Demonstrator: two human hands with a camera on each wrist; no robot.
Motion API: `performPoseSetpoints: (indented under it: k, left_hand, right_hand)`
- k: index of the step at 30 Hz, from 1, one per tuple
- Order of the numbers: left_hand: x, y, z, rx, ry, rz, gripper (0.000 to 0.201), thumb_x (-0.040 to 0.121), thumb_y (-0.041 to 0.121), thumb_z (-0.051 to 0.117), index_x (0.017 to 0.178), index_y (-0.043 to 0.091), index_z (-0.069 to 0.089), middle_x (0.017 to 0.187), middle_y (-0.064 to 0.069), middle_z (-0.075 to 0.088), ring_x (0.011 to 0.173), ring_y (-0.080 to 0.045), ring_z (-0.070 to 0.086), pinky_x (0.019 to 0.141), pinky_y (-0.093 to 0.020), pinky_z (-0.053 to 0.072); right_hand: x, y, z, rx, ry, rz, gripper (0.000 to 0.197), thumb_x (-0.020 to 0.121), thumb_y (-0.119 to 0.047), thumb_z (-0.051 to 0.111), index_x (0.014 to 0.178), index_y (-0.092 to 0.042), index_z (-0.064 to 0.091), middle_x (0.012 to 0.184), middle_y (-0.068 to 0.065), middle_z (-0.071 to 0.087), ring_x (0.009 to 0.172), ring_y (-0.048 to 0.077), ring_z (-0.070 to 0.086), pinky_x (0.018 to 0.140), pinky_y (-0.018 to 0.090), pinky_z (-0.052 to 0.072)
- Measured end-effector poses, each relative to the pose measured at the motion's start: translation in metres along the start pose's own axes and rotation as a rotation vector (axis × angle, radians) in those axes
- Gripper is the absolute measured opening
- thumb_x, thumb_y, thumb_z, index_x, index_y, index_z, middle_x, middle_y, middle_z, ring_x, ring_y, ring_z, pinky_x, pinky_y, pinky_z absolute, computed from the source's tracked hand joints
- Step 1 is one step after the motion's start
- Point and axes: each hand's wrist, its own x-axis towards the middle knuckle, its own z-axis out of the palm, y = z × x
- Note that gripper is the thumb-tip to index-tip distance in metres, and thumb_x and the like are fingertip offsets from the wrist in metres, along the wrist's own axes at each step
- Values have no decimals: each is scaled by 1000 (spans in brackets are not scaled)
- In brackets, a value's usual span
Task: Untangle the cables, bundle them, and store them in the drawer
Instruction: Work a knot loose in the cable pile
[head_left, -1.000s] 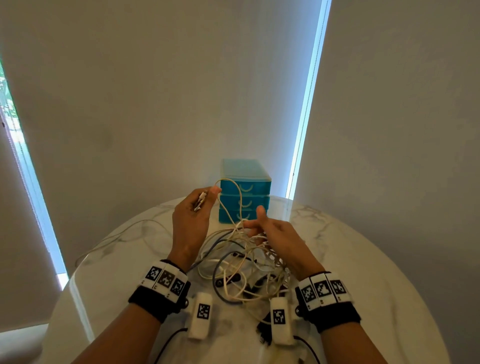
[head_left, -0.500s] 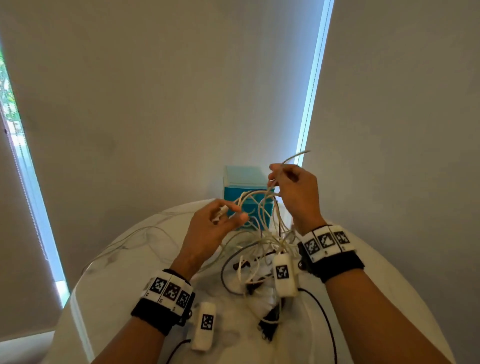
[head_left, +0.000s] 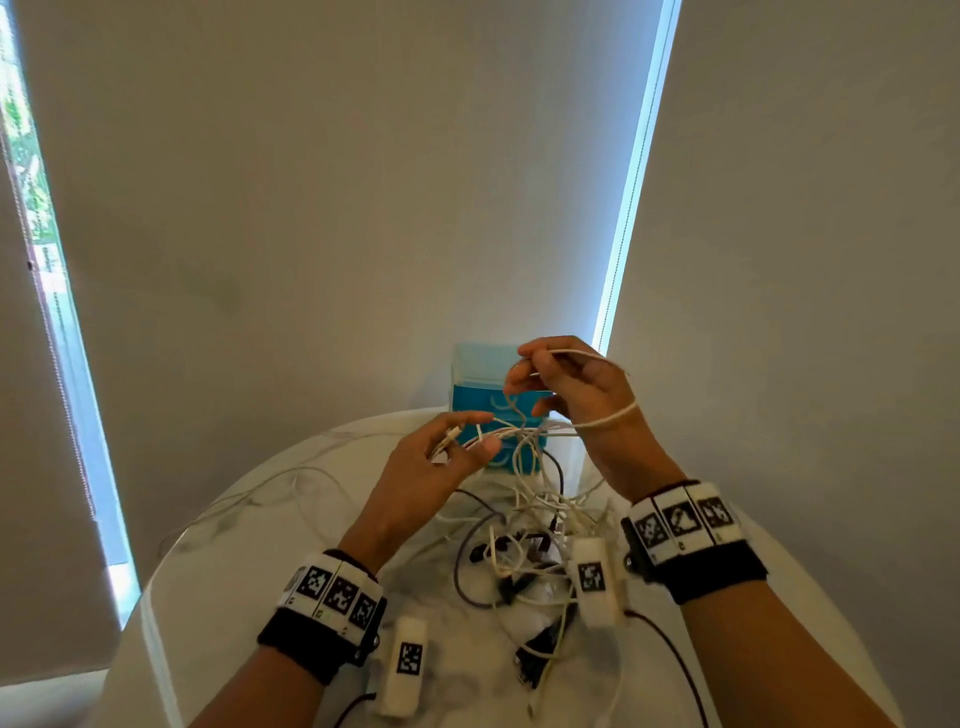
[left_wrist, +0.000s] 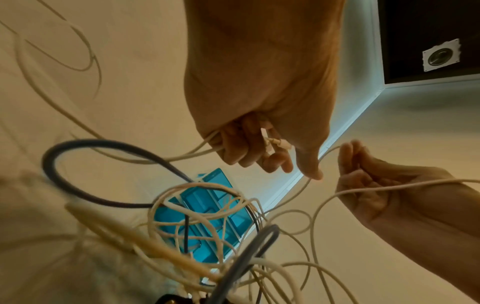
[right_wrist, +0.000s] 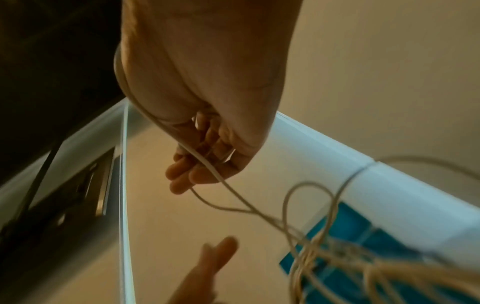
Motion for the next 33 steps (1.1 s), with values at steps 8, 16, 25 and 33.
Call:
performPoseSetpoints:
  k: [8,16,25,33]
  left_hand:
    - [-4,4,8,-17,-7,0,24,96,37,79,119,31,79,111,11,80,104,-6,75,88,-24,59]
    - [-3,0,11,-99,24,38,12,100,22,76,108,14,78,110,2,81,109,-14,75,97,-32,59]
    - [9,-5,-5,-401,275,9,7,107,30,65,108,24,68,110,-11,77,77,-25,53,68,-34,47]
    - [1,10,6,-323,77,122,19,112,12,51,124,1,58,115,-19,77,46,-1,47,48,-13,42]
  right_hand:
    - [-28,-2,18,390,-86,39,23,106,-20,48,118,-4,60,101,10,75,104,22,74,85,29,59]
    - [-35,11,13,556,-178,139,34,109,-10,51,143,-9,55,124,18,71,121,33,69,99,41,58]
    - [-35,63,-6,-366,-32,674,29,97,-26,77,121,-18,64,116,11,75,103,21,74,94,39,62]
    - [-22,50,22,-708,-110,186,10,98,-36,75,106,-29,79,95,-15,75,90,-1,68,81,18,52]
